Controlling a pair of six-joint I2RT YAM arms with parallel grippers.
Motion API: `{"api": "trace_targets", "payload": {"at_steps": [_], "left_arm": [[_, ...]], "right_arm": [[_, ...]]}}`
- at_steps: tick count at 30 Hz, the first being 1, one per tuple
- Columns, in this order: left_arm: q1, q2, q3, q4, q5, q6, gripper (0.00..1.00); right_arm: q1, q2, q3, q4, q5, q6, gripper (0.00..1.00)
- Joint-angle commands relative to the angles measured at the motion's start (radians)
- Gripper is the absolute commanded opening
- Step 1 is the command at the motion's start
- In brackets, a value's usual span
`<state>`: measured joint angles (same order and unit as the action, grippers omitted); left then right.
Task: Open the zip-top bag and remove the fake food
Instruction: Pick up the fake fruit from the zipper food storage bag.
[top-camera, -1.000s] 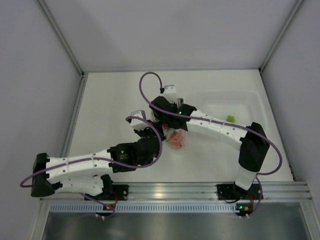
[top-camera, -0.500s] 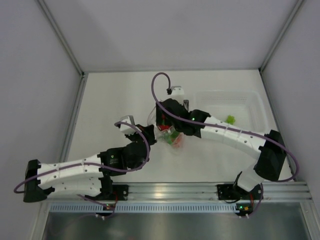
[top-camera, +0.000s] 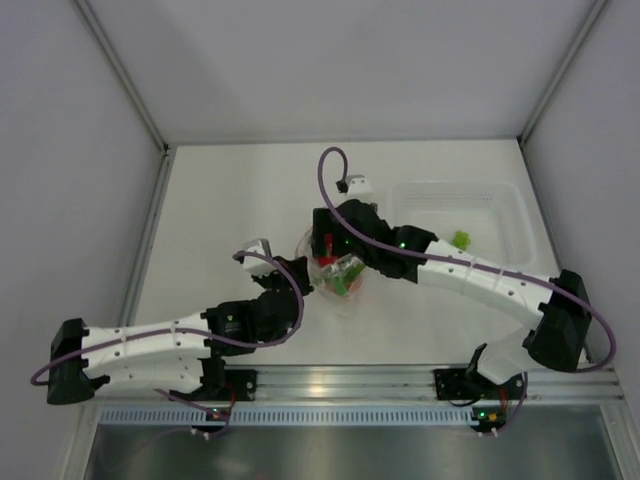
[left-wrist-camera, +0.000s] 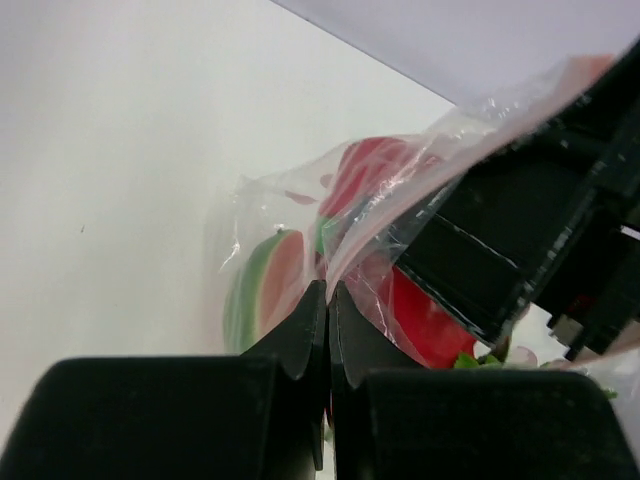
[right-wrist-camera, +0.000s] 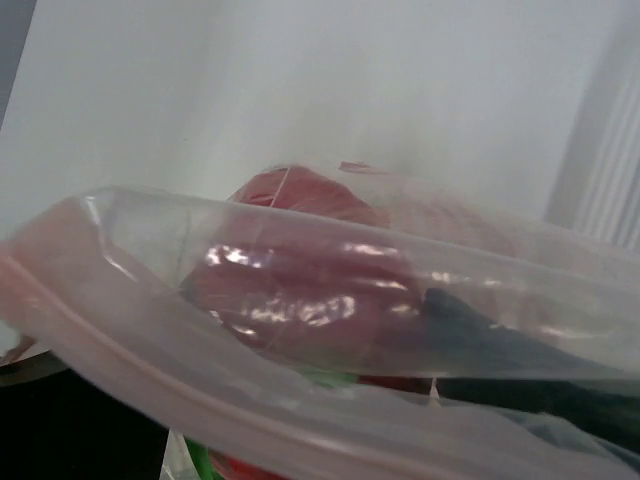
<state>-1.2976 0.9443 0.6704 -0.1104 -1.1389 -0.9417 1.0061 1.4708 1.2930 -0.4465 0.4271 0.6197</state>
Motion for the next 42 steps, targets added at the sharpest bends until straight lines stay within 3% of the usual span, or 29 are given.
{"api": "trace_targets", "payload": {"at_steps": [1,13,23,27,29,32,34,42], "left_arm": [[0.004,-0.055,-0.049,-0.046,-0.081,-0.003,0.00],[0.032,-0.044,-0.026,-0.071,-0.078,0.018,0.00],[0.080,-0.033,0.011,-0.066,0.014,0.038,0.00],[0.080,-0.015,0.049,-0.064,0.085,0.055,0.00],[0.080,-0.004,0.060,-0.064,0.096,0.069,0.00],[0.080,-0.007,0.058,-0.064,0.108,0.066,0.00],[0.080,-0.015,0.049,-0.064,0.123,0.055,0.00],[0.078,-0.067,0.021,-0.035,0.194,0.047,0.00]], "right_arm": [[-0.006,-0.145,-0.017,0.117,-0.014,-0.029,0.00],[-0.009,-0.244,-0.099,0.120,-0.246,-0.211,0.00],[-0.003,-0.310,-0.179,0.244,-0.481,-0.422,0.00],[0.066,-0.225,-0.120,0.209,-0.355,-0.495,0.00],[0.095,-0.190,-0.055,0.145,-0.192,-0.491,0.00],[0.134,-0.145,0.025,0.053,0.089,-0.359,0.00],[0.131,-0.147,0.048,0.013,0.188,-0.234,0.00],[0.071,-0.156,0.083,-0.147,0.337,-0.043,0.00]]}}
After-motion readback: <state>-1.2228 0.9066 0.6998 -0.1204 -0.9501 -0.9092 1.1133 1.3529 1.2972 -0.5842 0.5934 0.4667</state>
